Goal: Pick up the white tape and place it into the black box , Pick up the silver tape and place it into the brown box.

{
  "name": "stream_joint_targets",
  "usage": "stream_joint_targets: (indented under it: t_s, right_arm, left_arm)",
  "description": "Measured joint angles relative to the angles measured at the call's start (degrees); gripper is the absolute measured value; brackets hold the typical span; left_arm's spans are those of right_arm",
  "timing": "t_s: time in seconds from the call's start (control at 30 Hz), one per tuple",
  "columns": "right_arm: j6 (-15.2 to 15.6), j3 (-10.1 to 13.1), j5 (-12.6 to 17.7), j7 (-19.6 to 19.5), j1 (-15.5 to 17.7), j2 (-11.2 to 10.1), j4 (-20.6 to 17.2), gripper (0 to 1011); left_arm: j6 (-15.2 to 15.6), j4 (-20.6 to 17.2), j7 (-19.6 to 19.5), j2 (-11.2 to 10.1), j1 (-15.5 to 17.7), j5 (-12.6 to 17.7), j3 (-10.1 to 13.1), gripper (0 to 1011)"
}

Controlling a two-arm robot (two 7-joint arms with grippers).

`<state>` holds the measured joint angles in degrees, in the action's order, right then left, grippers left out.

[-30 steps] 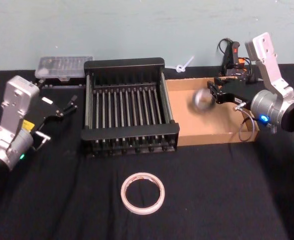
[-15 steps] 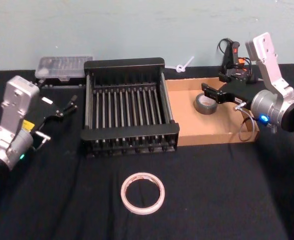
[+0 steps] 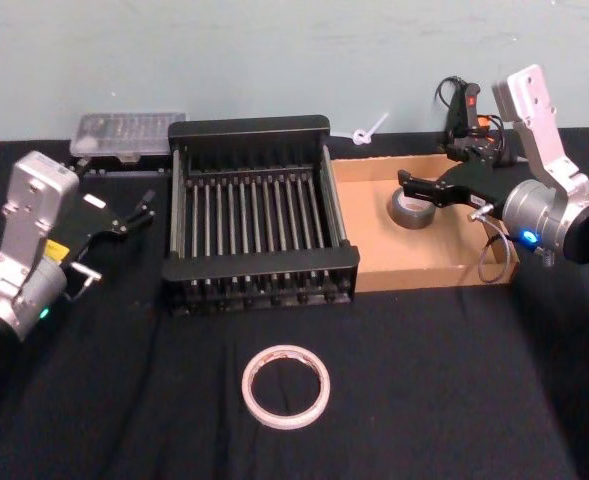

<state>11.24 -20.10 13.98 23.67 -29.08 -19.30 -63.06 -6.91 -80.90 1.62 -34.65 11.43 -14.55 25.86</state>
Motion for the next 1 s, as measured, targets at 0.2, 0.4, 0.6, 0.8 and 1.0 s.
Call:
stream_joint_targets:
  t_s: [0.2, 0.4, 0.6, 0.8, 1.0]
  right_arm:
    - [0.0, 0.0, 0.0, 0.0, 0.0, 0.0, 0.0, 1002]
    - [-0.4, 0.3, 0.3, 0.3, 0.7, -0.3, -1.0, 1002]
    - [-1.4, 0.8, 1.3, 1.7, 3.0, -2.0, -5.0, 1002]
    - [-2.1, 1.1, 3.0, 3.7, 7.1, -4.8, -11.2, 1003]
    - [-3.6, 1.9, 5.4, 5.3, 12.6, -8.3, -18.5, 1002]
  left_arm:
    - [0.0, 0.0, 0.0, 0.0, 0.0, 0.0, 0.0, 1001]
    - [0.0, 0.0, 0.0, 0.0, 0.0, 0.0, 0.0, 1001]
    - [0.0, 0.0, 0.0, 0.0, 0.0, 0.0, 0.0, 1001]
    - [0.0, 0.0, 0.0, 0.0, 0.0, 0.0, 0.0, 1001]
    - [0.0, 0.0, 0.0, 0.0, 0.0, 0.0, 0.0, 1001]
